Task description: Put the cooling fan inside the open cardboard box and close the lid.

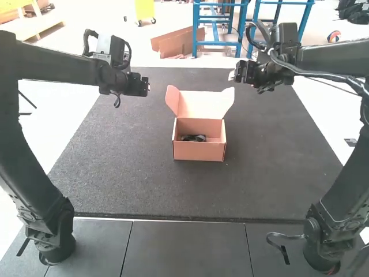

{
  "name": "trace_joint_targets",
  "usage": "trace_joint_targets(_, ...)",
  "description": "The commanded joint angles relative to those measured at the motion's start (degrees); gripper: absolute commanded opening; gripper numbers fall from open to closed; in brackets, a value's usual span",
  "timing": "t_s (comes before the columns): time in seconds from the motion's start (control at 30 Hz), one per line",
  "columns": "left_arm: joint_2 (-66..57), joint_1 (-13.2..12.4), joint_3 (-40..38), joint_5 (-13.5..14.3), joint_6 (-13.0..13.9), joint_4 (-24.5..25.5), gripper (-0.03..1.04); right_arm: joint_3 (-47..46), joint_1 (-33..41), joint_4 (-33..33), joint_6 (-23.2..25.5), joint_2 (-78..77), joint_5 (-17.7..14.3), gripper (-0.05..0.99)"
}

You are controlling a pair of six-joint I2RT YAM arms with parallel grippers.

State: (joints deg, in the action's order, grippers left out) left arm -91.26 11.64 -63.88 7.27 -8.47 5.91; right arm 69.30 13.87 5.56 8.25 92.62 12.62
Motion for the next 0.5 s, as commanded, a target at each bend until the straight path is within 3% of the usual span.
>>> trace_joint_targets(0.0,-3.3,0.2,-4.7,-0.4,-0.8,-0.4,0.97,1.6,0.4,-1.7,2.2,1.7,-0.1,0.9)
trace_joint_targets(0.17,-8.6,0.2,-9.1,-0.4,-0.8,-0.8,0.97,5.4,0.0,-1.4,2.2,6.3,0.5,0.9)
trace_joint_targets(0.33,-13.0,0.2,-13.6,-0.5,-0.7,0.7,0.97,10.6,-0.2,2.2,3.3,10.6,3.8,0.9)
trace_joint_targets(0.37,-13.7,0.2,-14.4,-0.9,-0.6,1.3,0.97,11.5,-0.2,2.9,3.7,11.1,4.8,0.9)
trace_joint_targets(0.47,-15.3,0.7,-16.5,-6.5,-0.7,2.9,0.97,13.7,-0.2,4.2,4.5,12.6,6.7,0.9)
